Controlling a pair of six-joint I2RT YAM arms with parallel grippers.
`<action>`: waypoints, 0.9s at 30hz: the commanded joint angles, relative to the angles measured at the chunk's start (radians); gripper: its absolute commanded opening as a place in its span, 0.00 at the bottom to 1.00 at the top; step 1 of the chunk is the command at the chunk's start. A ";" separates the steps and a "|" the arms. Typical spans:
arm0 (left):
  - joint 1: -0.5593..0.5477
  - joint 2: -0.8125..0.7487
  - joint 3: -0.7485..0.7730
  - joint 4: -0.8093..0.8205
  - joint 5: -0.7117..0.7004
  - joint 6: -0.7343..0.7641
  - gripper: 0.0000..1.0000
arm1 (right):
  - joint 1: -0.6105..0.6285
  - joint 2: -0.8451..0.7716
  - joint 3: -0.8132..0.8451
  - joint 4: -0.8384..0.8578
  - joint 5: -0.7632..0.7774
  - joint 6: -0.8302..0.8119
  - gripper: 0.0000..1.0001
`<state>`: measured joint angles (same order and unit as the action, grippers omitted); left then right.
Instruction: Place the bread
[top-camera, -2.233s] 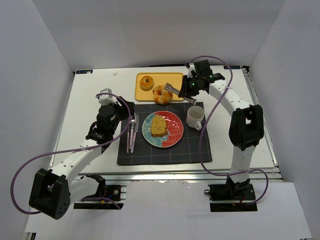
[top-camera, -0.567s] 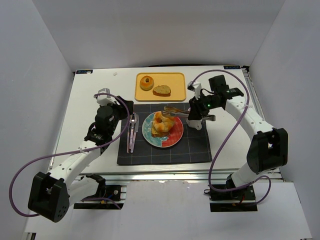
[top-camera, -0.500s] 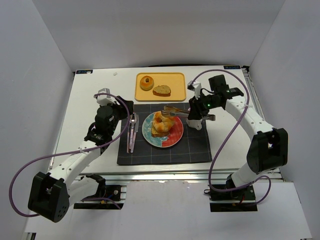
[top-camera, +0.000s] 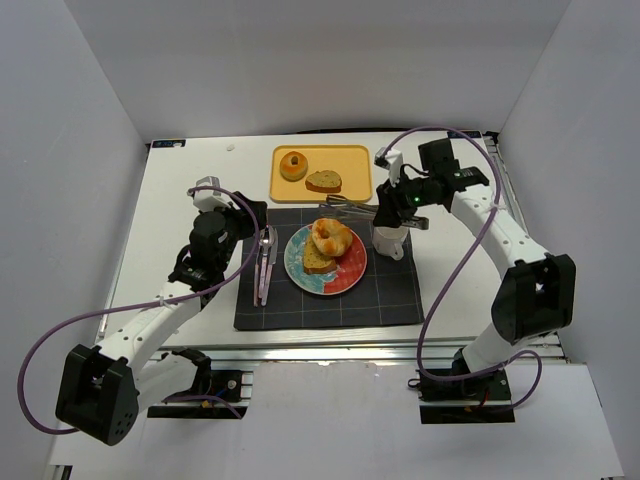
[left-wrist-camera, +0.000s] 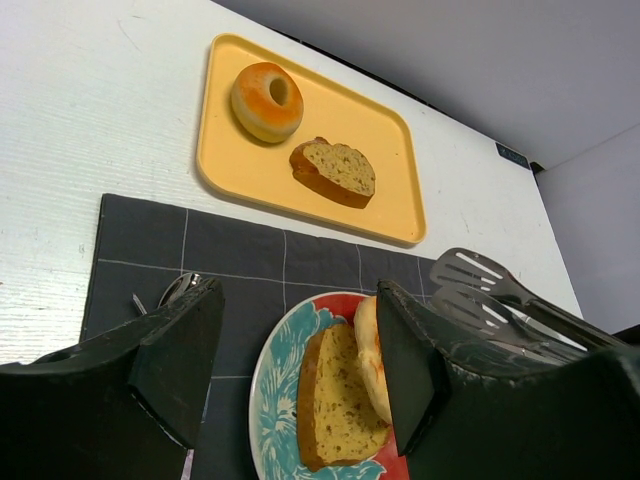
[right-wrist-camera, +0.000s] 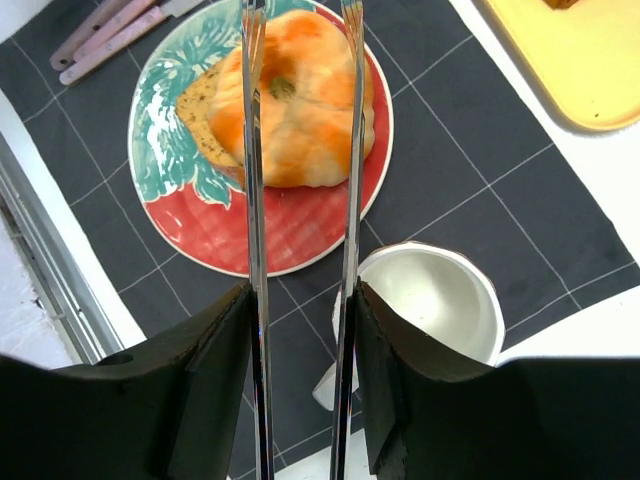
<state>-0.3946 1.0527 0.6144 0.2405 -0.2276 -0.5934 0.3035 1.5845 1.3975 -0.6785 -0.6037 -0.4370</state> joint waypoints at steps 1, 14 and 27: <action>0.007 -0.019 0.005 0.011 0.001 0.007 0.72 | 0.003 0.020 0.044 0.052 0.008 0.004 0.48; 0.007 -0.005 0.016 0.014 0.002 0.009 0.72 | 0.043 0.279 0.323 0.143 0.258 -0.238 0.38; 0.007 0.009 0.010 0.029 0.004 0.000 0.72 | 0.120 0.448 0.469 0.094 0.393 -0.451 0.39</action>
<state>-0.3946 1.0592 0.6144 0.2478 -0.2272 -0.5922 0.4191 2.0289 1.7912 -0.5873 -0.2481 -0.8272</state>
